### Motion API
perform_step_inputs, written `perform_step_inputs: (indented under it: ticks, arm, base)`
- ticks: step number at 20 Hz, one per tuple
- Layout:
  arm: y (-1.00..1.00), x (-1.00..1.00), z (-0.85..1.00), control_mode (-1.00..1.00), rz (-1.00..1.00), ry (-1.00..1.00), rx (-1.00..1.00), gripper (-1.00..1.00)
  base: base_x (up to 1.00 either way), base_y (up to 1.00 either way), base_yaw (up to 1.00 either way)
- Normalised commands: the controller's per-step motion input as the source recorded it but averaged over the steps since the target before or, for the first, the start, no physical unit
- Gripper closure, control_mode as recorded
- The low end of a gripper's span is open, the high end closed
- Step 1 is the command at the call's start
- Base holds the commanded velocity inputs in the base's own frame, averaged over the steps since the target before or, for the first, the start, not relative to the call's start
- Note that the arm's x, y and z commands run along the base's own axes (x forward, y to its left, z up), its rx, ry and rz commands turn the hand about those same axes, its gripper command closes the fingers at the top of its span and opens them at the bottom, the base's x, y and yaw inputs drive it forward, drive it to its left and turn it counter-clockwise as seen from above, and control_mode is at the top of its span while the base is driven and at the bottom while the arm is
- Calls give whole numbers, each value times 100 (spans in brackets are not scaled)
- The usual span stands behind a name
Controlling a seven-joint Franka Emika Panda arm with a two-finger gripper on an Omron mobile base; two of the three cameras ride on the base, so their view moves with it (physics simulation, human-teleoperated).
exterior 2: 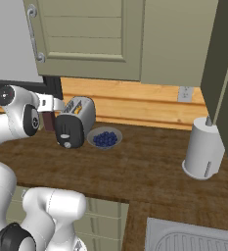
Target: Start the toaster. Once the lever pops up, take the bread to the plate on the dining counter.
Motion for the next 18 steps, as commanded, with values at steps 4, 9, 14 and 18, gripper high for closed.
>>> perform_step_inputs:
  ticks: [4, 9, 14, 18]
  arm:
    - [0, 0, 0, -100, 0, 0, 0, -100]
    - [0, 0, 0, -100, 0, 0, 0, -100]
    - [0, 0, 0, -100, 0, 0, 0, -100]
    - [0, 0, 0, -100, 0, 0, 0, -100]
  base:
    - [0, 0, 0]
    - [0, 0, 0]
    - [0, 0, 0]
    - [0, 0, 0]
